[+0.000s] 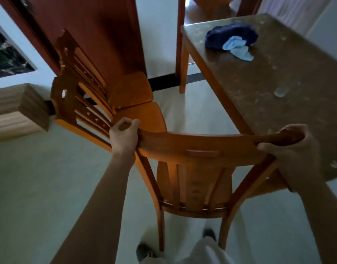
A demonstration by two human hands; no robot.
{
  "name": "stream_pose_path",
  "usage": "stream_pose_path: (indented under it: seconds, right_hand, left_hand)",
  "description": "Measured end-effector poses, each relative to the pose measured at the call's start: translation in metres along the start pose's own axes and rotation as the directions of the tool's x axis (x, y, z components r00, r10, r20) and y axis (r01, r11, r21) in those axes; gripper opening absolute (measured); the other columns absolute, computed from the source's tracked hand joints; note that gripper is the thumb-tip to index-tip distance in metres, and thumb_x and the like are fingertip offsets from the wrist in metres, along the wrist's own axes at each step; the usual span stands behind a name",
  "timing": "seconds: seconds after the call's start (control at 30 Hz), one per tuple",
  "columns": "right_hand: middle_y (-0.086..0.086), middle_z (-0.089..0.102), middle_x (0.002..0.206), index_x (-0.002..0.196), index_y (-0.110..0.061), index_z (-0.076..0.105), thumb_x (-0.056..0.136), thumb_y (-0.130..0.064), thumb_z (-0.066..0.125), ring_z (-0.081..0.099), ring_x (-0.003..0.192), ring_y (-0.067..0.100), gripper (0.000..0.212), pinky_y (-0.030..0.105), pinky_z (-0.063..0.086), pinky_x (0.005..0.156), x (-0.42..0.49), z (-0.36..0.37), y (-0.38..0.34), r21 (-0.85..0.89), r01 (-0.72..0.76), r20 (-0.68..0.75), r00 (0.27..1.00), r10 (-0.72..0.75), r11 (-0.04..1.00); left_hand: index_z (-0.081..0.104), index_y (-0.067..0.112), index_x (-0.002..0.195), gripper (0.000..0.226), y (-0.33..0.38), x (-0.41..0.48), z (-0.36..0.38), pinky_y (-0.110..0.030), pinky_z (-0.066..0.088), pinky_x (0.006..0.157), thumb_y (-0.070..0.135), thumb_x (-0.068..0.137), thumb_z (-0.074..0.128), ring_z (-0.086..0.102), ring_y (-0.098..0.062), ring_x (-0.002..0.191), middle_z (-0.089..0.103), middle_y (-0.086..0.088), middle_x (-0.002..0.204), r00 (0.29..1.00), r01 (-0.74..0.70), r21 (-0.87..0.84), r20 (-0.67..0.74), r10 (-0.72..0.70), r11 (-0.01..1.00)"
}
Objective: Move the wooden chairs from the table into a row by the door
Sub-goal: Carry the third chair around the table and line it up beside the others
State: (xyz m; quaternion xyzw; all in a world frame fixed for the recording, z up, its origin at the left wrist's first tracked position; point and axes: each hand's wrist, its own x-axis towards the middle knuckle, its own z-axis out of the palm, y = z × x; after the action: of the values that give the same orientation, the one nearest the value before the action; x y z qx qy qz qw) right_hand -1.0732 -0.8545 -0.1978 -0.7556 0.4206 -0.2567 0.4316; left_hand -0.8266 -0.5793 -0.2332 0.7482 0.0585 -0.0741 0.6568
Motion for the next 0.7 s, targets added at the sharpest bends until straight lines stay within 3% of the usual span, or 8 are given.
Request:
stream_pose_path:
  seconds: [0.07,0.17,0.33,0.43,0.53,0.63,0.7]
  right_hand:
    - [-0.006,0.068,0.099,0.104,-0.039,0.058,0.023,-0.057,0.096,0.071,0.091,0.018,0.091,0.034,0.058,0.072,-0.015,0.004,0.003,0.033,-0.021,-0.076,0.997,0.023,0.999]
    - [-0.001,0.069,0.097,0.113,-0.027,0.06,0.027,-0.056,0.094,0.072,0.085,0.024,0.096,0.034,0.059,0.069,-0.041,0.013,0.008,0.096,-0.059,-0.18,0.981,0.076,0.994]
    - [-0.012,0.065,0.091,0.108,-0.025,0.06,0.029,-0.059,0.091,0.067,0.077,-0.002,0.092,0.026,0.056,0.063,-0.071,0.03,0.014,0.148,-0.139,-0.355,0.917,0.184,0.979]
    - [-0.014,0.062,0.09,0.101,-0.034,0.057,0.03,-0.059,0.089,0.064,0.072,-0.015,0.082,0.024,0.049,0.063,-0.08,0.041,0.013,0.167,-0.174,-0.407,0.884,0.229,0.97]
    - [-0.012,0.062,0.09,0.093,-0.042,0.055,0.03,-0.061,0.089,0.065,0.078,0.0,0.074,0.028,0.051,0.064,-0.092,0.051,0.012,0.173,-0.203,-0.445,0.857,0.26,0.964]
    - [-0.01,0.061,0.09,0.087,-0.051,0.053,0.025,-0.066,0.093,0.064,0.081,0.008,0.075,0.029,0.053,0.062,-0.109,0.061,0.008,0.166,-0.234,-0.487,0.825,0.286,0.958]
    - [-0.009,0.06,0.09,0.09,-0.047,0.052,0.022,-0.071,0.085,0.063,0.081,0.009,0.08,0.028,0.052,0.061,-0.123,0.072,0.004,0.154,-0.268,-0.498,0.811,0.309,0.951]
  left_hand:
    - [0.059,0.028,0.061,0.033,0.006,0.016,-0.001,-0.025,0.044,0.055,0.02,0.091,0.07,0.047,0.002,0.045,0.048,0.017,0.049,0.996,-0.02,-0.02,0.092,0.021,1.0]
    - [0.056,0.027,0.061,0.037,0.018,0.035,0.006,-0.021,0.041,0.055,0.016,0.094,0.069,0.047,0.004,0.049,0.049,0.017,0.05,0.971,-0.085,-0.018,0.224,0.087,0.996]
    - [0.052,0.018,0.068,0.033,0.032,0.058,0.026,-0.011,0.038,0.051,0.013,0.094,0.071,0.045,0.002,0.054,0.045,0.017,0.052,0.905,-0.145,-0.002,0.403,0.134,0.989]
    - [0.055,0.016,0.075,0.025,0.036,0.067,0.034,-0.011,0.042,0.054,0.014,0.095,0.071,0.05,-0.009,0.071,0.052,-0.001,0.072,0.881,-0.162,0.036,0.454,0.129,0.986]
    - [0.056,0.017,0.075,0.026,0.035,0.08,0.04,-0.011,0.045,0.054,0.015,0.096,0.07,0.053,-0.01,0.072,0.052,-0.008,0.077,0.847,-0.168,0.05,0.518,0.118,0.985]
    - [0.056,0.018,0.073,0.027,0.032,0.093,0.043,-0.009,0.042,0.051,0.012,0.096,0.07,0.05,0.005,0.053,0.052,0.008,0.061,0.808,-0.184,0.058,0.578,0.117,0.981]
    - [0.055,0.017,0.073,0.028,0.027,0.1,0.04,-0.01,0.042,0.051,0.01,0.096,0.069,0.049,0.006,0.049,0.05,0.016,0.051,0.779,-0.181,0.056,0.618,0.108,0.982]
